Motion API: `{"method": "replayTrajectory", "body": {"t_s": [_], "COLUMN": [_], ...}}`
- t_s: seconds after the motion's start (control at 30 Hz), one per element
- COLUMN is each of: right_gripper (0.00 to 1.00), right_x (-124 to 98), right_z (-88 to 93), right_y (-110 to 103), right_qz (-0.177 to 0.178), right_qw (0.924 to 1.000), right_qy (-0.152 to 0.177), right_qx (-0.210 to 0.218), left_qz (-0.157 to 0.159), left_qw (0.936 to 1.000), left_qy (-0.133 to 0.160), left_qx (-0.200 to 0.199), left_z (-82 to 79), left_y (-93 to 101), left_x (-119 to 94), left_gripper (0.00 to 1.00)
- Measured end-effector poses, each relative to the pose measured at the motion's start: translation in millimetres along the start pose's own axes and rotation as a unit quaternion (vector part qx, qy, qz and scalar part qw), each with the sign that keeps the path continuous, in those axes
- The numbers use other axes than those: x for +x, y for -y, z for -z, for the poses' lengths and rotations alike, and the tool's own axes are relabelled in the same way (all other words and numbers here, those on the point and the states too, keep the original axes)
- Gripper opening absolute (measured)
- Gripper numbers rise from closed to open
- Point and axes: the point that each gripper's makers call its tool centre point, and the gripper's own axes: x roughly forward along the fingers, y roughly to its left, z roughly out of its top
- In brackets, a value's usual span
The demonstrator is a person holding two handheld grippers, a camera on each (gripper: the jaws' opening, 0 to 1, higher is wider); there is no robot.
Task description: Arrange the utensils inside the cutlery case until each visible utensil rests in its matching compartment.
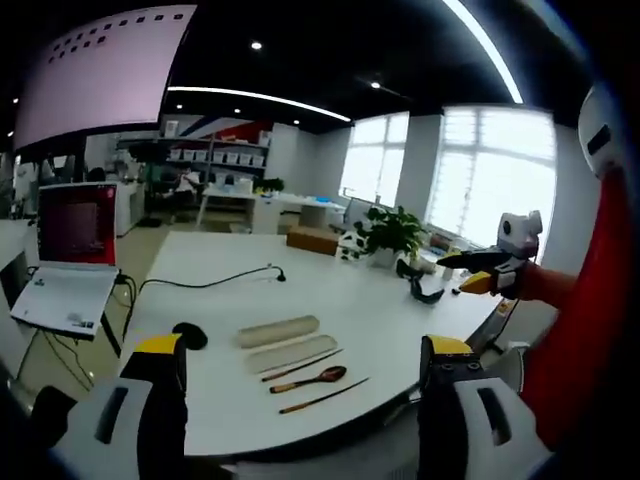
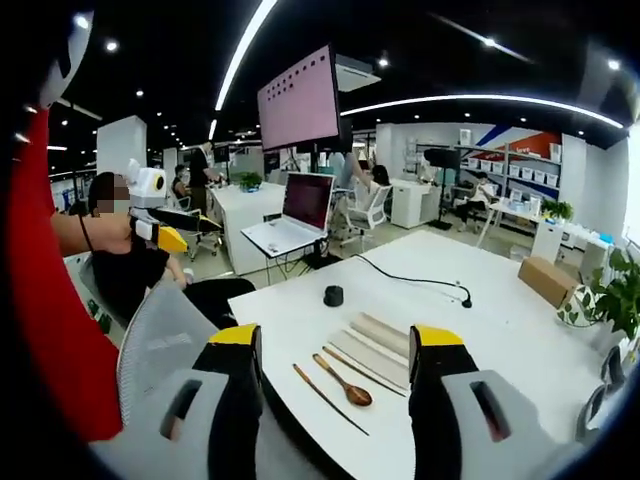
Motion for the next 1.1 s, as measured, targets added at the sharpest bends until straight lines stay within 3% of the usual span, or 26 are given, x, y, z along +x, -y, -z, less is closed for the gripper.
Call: {"method": "replayTrajectory", "body": {"t_s": [0.03, 0.1, 0.17, 0.3, 0.5, 0.6, 0.87, 1.1], "right_gripper": [0.56, 0.56, 0.56, 0.54, 0.49, 0.48, 0.44, 0.43], "right_x": [1, 2, 2, 2, 10, 19, 34, 54], "right_z": [1.3, 4.0, -2.2, -1.1, -2.3, 3.6, -7.0, -13.3], "right_y": [0, 4, 2, 2, -10, -10, -7, -2], "right_qz": [0.002, 0.019, 0.022, 0.029, -0.008, -0.014, -0.035, -0.053], "right_qw": [1.0, 0.9996, 0.9993, 0.9972, 0.9971, 0.9949, 0.9938, 0.9906], "right_qy": [-0.004, -0.021, -0.018, -0.046, -0.062, -0.083, -0.083, -0.085], "right_qx": [-0.001, -0.009, -0.026, -0.051, -0.043, -0.055, -0.065, -0.092], "left_qz": [-0.002, 0.005, 0.036, 0.042, 0.058, 0.053, 0.035, 0.018], "left_qw": [0.9998, 0.9998, 0.9992, 0.9981, 0.998, 0.9981, 0.9989, 0.9996], "left_qy": [-0.015, 0.002, 0.005, 0.015, 0.022, 0.012, 0.03, 0.015], "left_qx": [0.012, 0.018, 0.016, 0.043, 0.012, 0.027, 0.003, 0.016], "left_z": [4.4, -0.4, -2.0, -6.6, -5.4, 1.4, -1.5, 4.4], "left_y": [-0.5, 2.2, 9.0, 7.3, 8.3, 6.1, 1.8, 0.9], "left_x": [1, 3, 3, 7, 16, 20, 14, 7], "left_gripper": [0.98, 0.99, 0.98, 0.98, 0.98, 0.95, 0.93, 0.92]}}
